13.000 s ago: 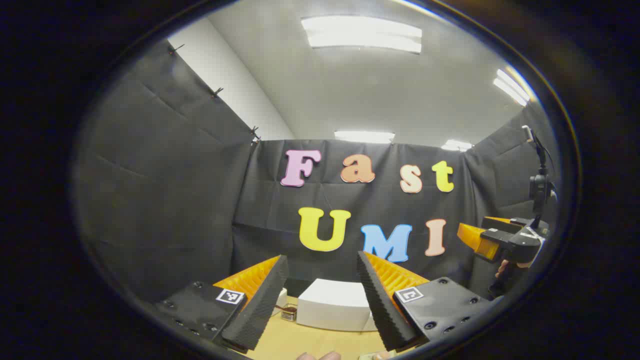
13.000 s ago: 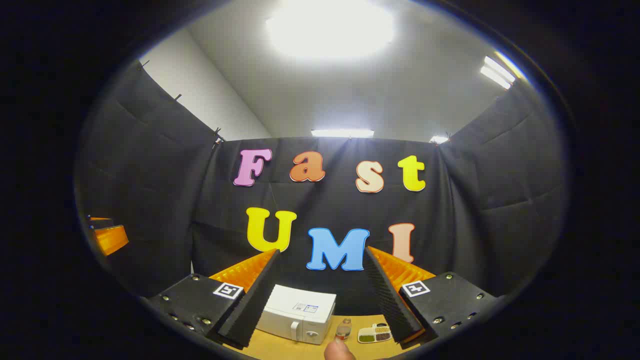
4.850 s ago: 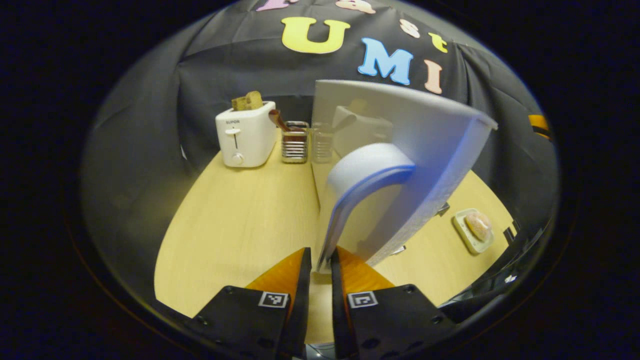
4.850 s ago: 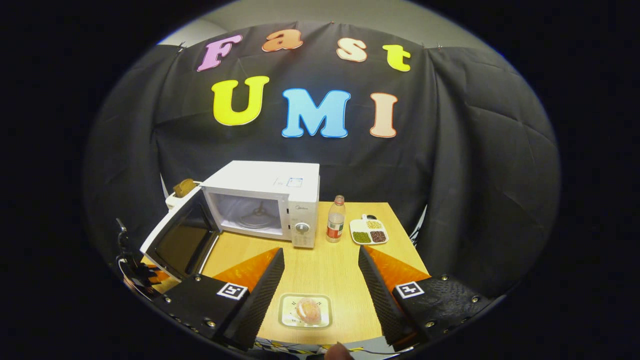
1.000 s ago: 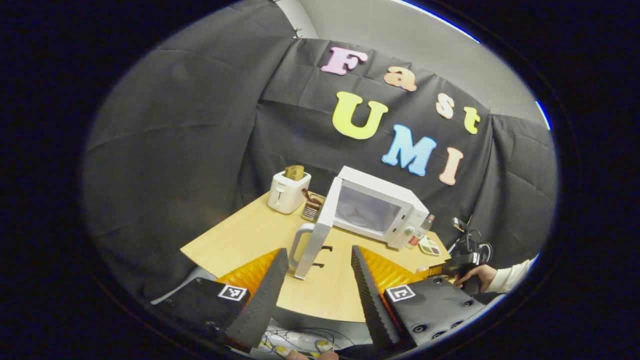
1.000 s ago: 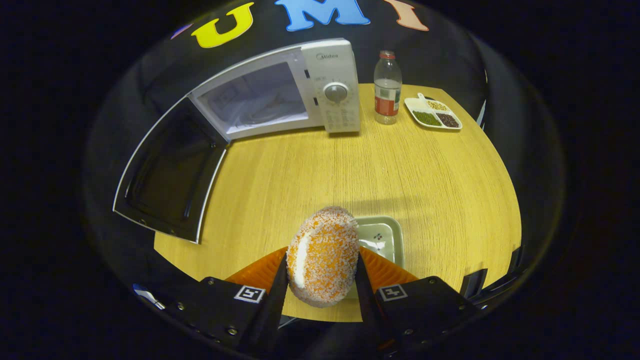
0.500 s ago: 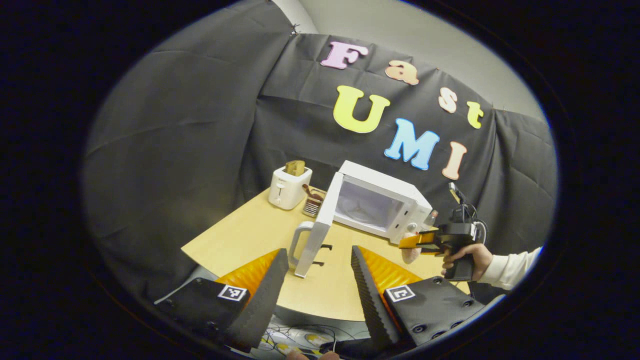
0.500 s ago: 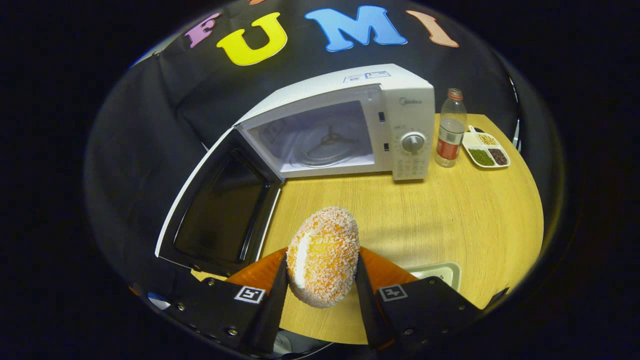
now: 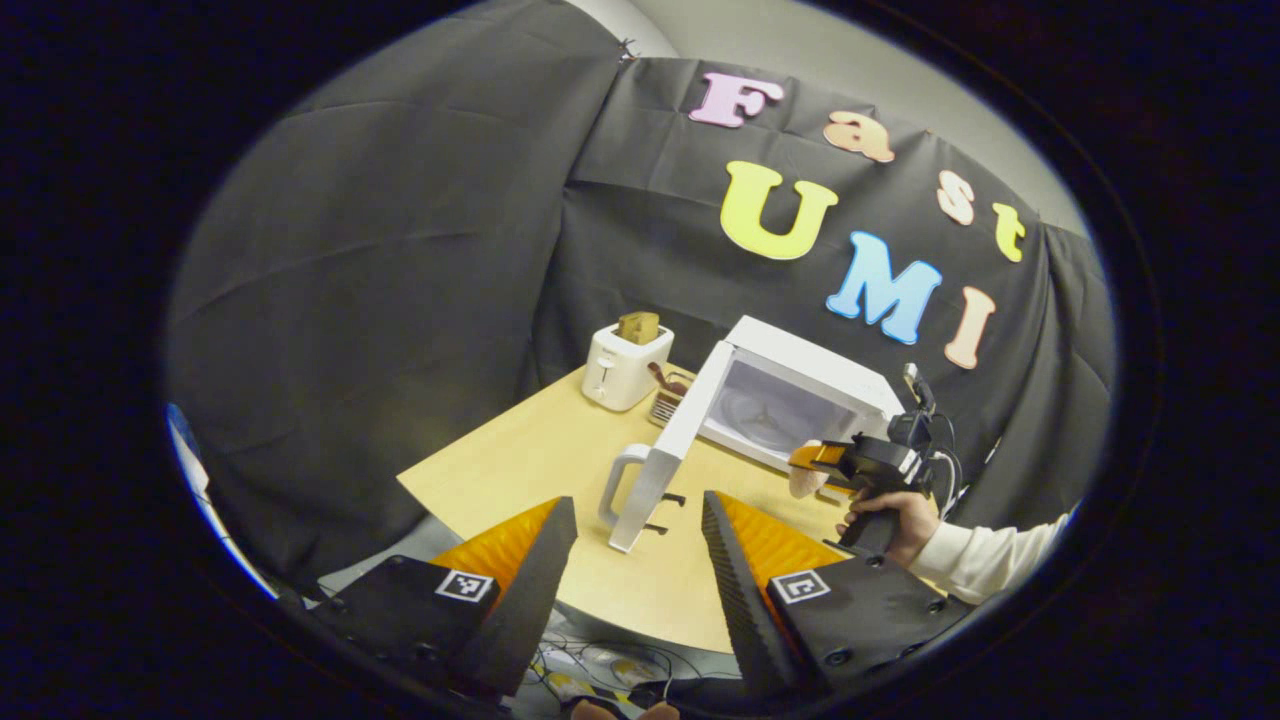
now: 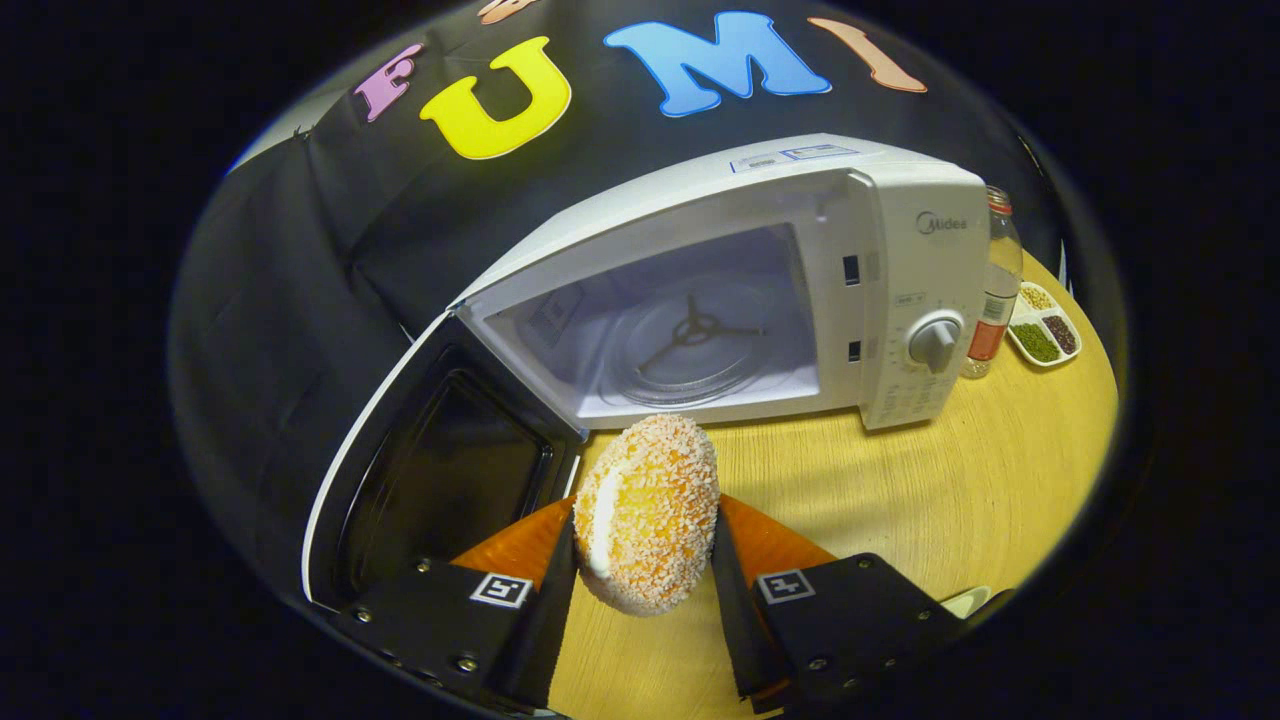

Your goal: Open the microwave oven with the left hand, put the food in, and close the microwave oven.

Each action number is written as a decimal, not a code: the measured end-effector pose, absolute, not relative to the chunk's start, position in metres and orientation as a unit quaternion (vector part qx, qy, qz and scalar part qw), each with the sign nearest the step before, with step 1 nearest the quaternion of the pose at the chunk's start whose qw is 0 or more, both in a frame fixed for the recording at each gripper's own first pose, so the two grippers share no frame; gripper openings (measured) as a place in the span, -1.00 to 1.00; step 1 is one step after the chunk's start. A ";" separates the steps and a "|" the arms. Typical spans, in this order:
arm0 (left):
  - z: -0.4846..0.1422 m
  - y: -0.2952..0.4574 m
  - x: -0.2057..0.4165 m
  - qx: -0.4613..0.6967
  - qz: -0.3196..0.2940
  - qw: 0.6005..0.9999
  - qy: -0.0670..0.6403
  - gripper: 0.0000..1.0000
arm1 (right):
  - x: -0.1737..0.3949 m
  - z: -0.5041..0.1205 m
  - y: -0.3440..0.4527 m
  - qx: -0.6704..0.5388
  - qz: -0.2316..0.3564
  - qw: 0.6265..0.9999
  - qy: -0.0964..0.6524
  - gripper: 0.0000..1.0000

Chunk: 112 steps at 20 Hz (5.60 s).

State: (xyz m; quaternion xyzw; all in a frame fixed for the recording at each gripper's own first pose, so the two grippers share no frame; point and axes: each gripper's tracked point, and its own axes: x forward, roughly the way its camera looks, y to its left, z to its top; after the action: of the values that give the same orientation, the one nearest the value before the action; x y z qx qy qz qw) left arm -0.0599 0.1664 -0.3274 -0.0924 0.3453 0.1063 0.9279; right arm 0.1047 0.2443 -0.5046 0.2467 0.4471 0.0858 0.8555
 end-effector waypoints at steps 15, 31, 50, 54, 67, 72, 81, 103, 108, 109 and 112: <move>-0.337 0.157 -0.102 -0.052 0.195 0.886 0.418 0.62 | 0.252 -0.584 0.258 0.291 -0.002 0.906 0.307 0.33; -0.345 0.153 -0.114 -0.074 0.199 0.878 0.428 0.62 | 0.263 -0.595 0.246 0.275 -0.034 0.911 0.304 0.65; -0.318 0.193 -0.114 -0.119 0.121 0.924 0.342 0.72 | 0.159 -0.466 0.233 0.192 0.072 0.931 0.303 0.68; -0.332 0.210 -0.104 -0.153 0.072 0.927 0.334 0.82 | 0.107 -0.421 0.219 0.174 0.091 0.932 0.305 0.68; -0.360 0.219 -0.032 -0.146 0.045 0.932 0.329 0.71 | -0.042 -0.337 0.143 0.107 0.169 0.930 0.308 0.69; -0.376 0.212 -0.024 -0.135 0.079 0.923 0.351 0.72 | -0.082 -0.325 0.117 0.111 0.190 0.931 0.292 0.68; -0.440 0.252 0.032 -0.062 0.077 0.907 0.410 0.72 | -0.109 -0.324 0.053 0.088 0.116 0.936 0.322 0.68; -0.508 0.119 0.087 -0.121 -0.138 0.886 0.426 0.72 | -0.094 -0.313 0.061 0.118 -0.052 0.925 0.358 0.68; -0.510 0.074 0.108 -0.114 -0.185 0.880 0.422 0.83 | -0.107 -0.313 0.046 0.131 -0.081 0.919 0.364 0.68; -0.509 0.066 0.111 -0.115 -0.194 0.879 0.420 0.76 | -0.109 -0.312 0.043 0.130 -0.087 0.919 0.363 0.68; -0.507 0.041 0.123 -0.112 -0.216 0.878 0.413 0.60 | -0.114 -0.311 0.037 0.127 -0.095 0.918 0.363 0.68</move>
State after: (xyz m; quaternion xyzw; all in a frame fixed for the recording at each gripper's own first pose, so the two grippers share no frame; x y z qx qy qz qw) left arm 0.1235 0.0409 -0.5066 -0.1118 0.4125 -0.2165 0.8778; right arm -0.1142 0.0367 -0.3113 0.1274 0.3629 -0.0955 0.9181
